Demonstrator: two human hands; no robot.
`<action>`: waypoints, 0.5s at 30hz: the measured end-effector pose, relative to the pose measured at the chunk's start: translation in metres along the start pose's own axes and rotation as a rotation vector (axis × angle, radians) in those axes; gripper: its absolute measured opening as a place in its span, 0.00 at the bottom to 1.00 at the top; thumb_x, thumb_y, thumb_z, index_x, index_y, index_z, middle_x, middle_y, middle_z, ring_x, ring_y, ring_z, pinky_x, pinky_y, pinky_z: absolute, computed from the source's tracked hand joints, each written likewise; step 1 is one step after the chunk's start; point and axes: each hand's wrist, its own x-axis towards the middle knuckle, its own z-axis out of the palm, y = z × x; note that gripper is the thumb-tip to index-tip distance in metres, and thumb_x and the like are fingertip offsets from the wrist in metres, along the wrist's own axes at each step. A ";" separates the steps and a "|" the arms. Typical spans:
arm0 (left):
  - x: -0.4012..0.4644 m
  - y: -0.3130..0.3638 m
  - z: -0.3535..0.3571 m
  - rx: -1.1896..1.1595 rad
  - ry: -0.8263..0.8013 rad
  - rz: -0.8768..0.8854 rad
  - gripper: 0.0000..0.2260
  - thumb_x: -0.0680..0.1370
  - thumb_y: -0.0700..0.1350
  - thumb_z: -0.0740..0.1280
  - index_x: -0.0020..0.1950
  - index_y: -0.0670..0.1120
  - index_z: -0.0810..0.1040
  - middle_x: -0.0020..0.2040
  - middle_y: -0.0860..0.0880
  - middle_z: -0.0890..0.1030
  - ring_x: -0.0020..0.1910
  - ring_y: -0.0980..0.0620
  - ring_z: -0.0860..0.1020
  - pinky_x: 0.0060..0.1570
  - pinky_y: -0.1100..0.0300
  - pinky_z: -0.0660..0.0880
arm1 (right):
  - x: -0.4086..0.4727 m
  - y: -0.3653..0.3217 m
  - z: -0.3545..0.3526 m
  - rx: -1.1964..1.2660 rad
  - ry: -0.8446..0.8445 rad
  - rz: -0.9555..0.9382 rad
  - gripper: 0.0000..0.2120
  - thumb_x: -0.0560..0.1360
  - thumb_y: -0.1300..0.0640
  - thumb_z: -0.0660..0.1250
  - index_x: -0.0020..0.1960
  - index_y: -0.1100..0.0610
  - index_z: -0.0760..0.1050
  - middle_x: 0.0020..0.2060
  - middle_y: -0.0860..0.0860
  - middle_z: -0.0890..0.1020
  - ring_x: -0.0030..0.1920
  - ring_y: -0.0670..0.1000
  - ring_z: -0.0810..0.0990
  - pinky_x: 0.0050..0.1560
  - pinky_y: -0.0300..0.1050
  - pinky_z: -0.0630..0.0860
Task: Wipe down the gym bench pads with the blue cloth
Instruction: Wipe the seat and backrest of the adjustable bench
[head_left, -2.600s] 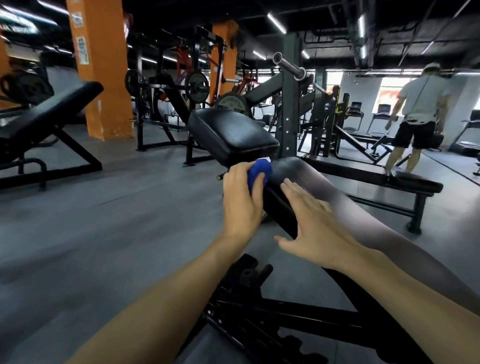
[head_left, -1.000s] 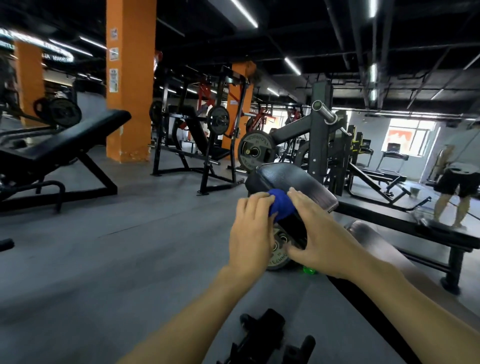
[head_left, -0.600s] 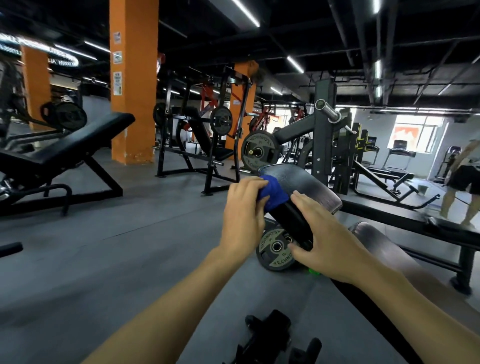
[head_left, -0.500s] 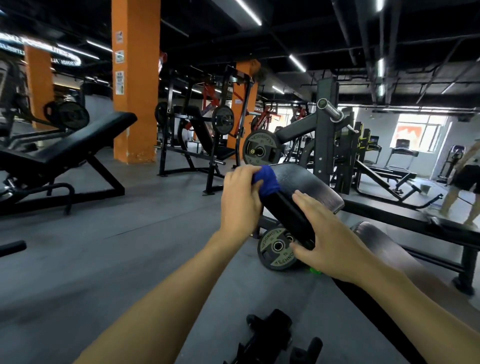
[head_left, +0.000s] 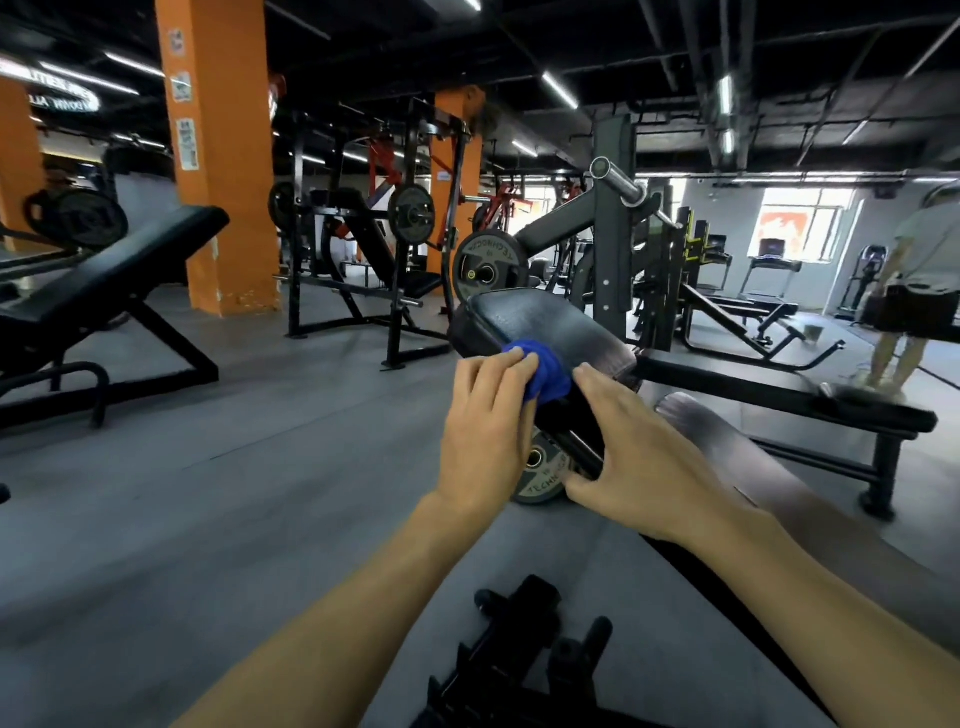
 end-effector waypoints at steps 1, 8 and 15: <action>-0.003 0.003 -0.001 0.016 -0.024 0.032 0.12 0.79 0.34 0.70 0.62 0.35 0.80 0.60 0.40 0.80 0.54 0.39 0.76 0.60 0.56 0.73 | -0.004 0.002 0.000 -0.002 0.004 -0.001 0.48 0.70 0.40 0.70 0.81 0.48 0.47 0.81 0.44 0.54 0.79 0.43 0.54 0.74 0.38 0.55; -0.007 0.029 0.006 0.276 -0.174 0.391 0.16 0.76 0.31 0.64 0.63 0.35 0.79 0.59 0.39 0.81 0.54 0.39 0.74 0.58 0.50 0.75 | -0.046 0.023 -0.004 -0.011 0.027 0.087 0.47 0.71 0.37 0.68 0.81 0.51 0.51 0.81 0.47 0.56 0.80 0.46 0.53 0.77 0.39 0.51; 0.015 0.057 0.004 0.174 -0.261 0.167 0.11 0.73 0.35 0.75 0.55 0.40 0.81 0.50 0.43 0.80 0.51 0.42 0.75 0.50 0.56 0.75 | -0.084 0.036 -0.010 -0.008 0.010 0.126 0.48 0.71 0.38 0.69 0.82 0.50 0.48 0.81 0.45 0.52 0.80 0.45 0.50 0.74 0.37 0.48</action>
